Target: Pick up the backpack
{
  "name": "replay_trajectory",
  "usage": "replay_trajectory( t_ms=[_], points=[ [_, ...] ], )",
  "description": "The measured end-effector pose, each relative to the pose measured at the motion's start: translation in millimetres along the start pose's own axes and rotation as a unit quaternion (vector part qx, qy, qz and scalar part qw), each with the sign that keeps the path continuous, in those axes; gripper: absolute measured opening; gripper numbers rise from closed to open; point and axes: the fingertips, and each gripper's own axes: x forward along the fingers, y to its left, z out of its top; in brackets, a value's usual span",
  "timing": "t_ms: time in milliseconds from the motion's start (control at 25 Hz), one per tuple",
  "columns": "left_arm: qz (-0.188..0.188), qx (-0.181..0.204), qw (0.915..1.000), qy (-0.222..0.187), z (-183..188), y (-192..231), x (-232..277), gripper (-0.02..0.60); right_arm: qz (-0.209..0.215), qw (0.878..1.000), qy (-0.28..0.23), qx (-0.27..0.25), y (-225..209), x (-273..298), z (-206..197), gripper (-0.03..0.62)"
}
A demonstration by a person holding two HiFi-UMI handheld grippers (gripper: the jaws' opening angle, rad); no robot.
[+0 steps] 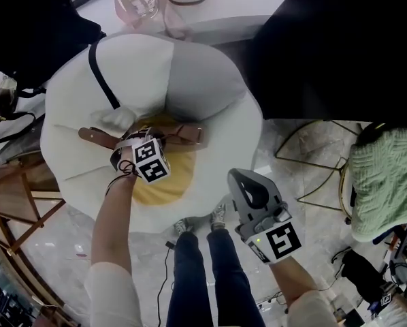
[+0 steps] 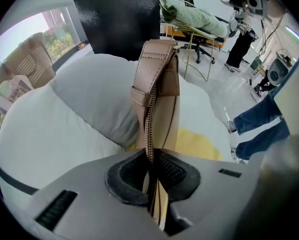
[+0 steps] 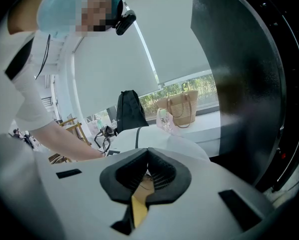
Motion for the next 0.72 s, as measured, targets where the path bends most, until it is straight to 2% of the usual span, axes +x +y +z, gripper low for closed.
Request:
replay_trajectory(
  t_ms=[400,720],
  points=[
    [0.021,-0.016,0.9995,-0.018,5.6,-11.7,-26.6,0.043,0.000,1.000,-0.015,-0.003,13.9,-12.1,10.2,0.020],
    [0.020,-0.046,0.9971,-0.057,26.0,-17.9,-97.3,0.043,0.010,0.999,-0.039,-0.008,40.4,-21.1,44.0,0.020]
  ],
)
